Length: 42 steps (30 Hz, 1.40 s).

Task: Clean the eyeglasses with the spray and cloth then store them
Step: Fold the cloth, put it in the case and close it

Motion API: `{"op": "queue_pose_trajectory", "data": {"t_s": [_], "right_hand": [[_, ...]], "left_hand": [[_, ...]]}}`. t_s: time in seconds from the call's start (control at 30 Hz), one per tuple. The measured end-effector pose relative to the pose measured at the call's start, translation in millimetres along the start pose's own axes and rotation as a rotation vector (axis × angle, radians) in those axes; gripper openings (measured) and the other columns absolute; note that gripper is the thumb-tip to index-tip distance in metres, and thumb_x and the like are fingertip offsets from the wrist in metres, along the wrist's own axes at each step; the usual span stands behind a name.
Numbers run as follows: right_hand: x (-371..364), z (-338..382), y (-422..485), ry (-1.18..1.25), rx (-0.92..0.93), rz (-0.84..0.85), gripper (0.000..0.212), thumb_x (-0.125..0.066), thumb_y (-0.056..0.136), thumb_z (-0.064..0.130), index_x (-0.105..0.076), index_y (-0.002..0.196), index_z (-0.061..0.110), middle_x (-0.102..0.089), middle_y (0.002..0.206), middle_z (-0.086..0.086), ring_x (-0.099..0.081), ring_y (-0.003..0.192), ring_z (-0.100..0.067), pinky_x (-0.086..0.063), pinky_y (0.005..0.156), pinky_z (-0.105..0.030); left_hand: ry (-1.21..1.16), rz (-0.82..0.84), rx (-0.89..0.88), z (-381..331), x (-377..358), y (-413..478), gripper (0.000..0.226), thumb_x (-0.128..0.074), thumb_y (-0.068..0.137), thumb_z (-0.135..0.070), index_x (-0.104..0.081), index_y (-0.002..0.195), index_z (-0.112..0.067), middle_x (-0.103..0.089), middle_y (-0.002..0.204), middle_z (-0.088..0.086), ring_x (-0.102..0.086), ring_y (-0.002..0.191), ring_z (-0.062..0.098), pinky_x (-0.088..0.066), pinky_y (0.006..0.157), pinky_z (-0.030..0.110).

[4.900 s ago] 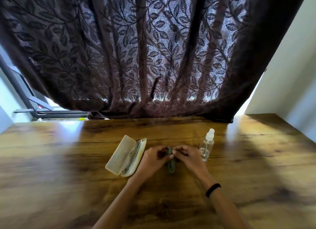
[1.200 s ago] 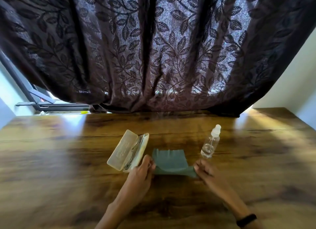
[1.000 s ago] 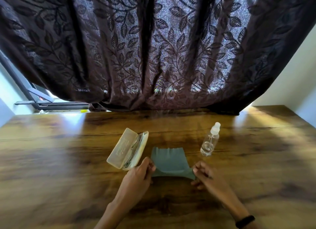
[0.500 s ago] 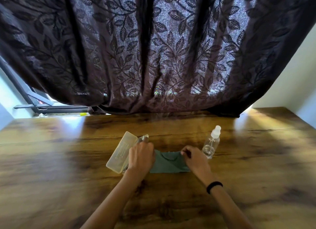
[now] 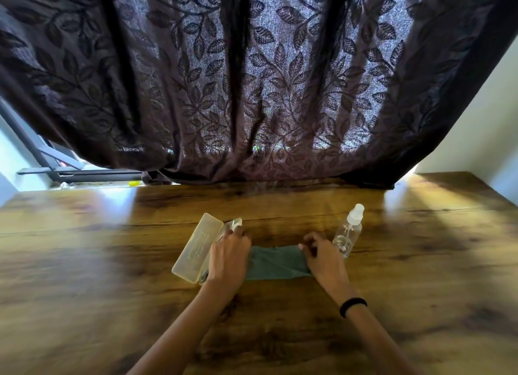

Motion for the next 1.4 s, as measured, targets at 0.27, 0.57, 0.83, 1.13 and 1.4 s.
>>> {"op": "queue_pose_trajectory", "data": {"t_s": [0.27,0.57,0.83,1.13,1.4], "right_hand": [[10,-8,-27,0.048,-0.012,-0.008,0.018,-0.054,0.089,0.023,-0.056,0.104,0.014,-0.063,0.103,-0.005,-0.064,0.083,-0.018,-0.058,0.072,-0.037],[1,-6,-11,-0.024,0.062,0.025,0.014,-0.059,0.086,0.028,-0.062,0.094,0.016,-0.066,0.093,0.001,-0.051,0.075,-0.004,-0.037,0.060,-0.010],[-2,1,3,-0.159,0.127,0.012,0.009,-0.058,0.087,0.024,-0.060,0.083,0.017,-0.065,0.086,0.000,-0.051,0.068,-0.007,-0.040,0.060,-0.019],[6,2,-11,-0.158,0.211,-0.083,0.007,-0.054,0.089,0.021,-0.057,0.095,0.018,-0.058,0.100,0.002,-0.055,0.078,-0.009,-0.046,0.067,-0.021],[4,-13,-47,-0.216,0.333,0.101,0.017,-0.057,0.087,0.027,-0.061,0.104,0.024,-0.055,0.111,0.010,-0.053,0.091,-0.001,-0.045,0.078,-0.015]], "left_hand": [[-0.176,-0.071,-0.037,1,-1,-32,0.034,-0.052,0.092,-0.029,-0.045,0.124,-0.021,-0.054,0.127,0.000,-0.060,0.105,0.018,-0.054,0.079,0.033],[-0.202,0.067,-0.150,-6,-19,-32,0.032,-0.048,0.094,-0.025,-0.048,0.126,-0.022,-0.049,0.132,-0.001,-0.055,0.109,0.016,-0.051,0.089,0.035],[-0.224,0.082,-0.171,-3,-28,-41,0.025,-0.044,0.095,-0.025,-0.055,0.118,-0.024,-0.051,0.126,-0.004,-0.055,0.105,0.013,-0.050,0.086,0.030],[-0.186,0.072,-0.169,0,-30,-46,0.029,-0.046,0.095,-0.018,-0.051,0.123,-0.021,-0.048,0.131,-0.002,-0.054,0.110,0.014,-0.050,0.090,0.032],[-0.108,0.090,-0.195,1,-34,-48,0.044,-0.051,0.091,-0.017,-0.038,0.133,-0.021,-0.043,0.135,0.002,-0.049,0.116,0.017,-0.048,0.091,0.031]]}}
Point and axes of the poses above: each hand's wrist, its own y-axis towards the middle knuckle, its own x-axis out of the back of the hand, z = x × y, the point moved 3 cm from there along y, towards the middle knuckle
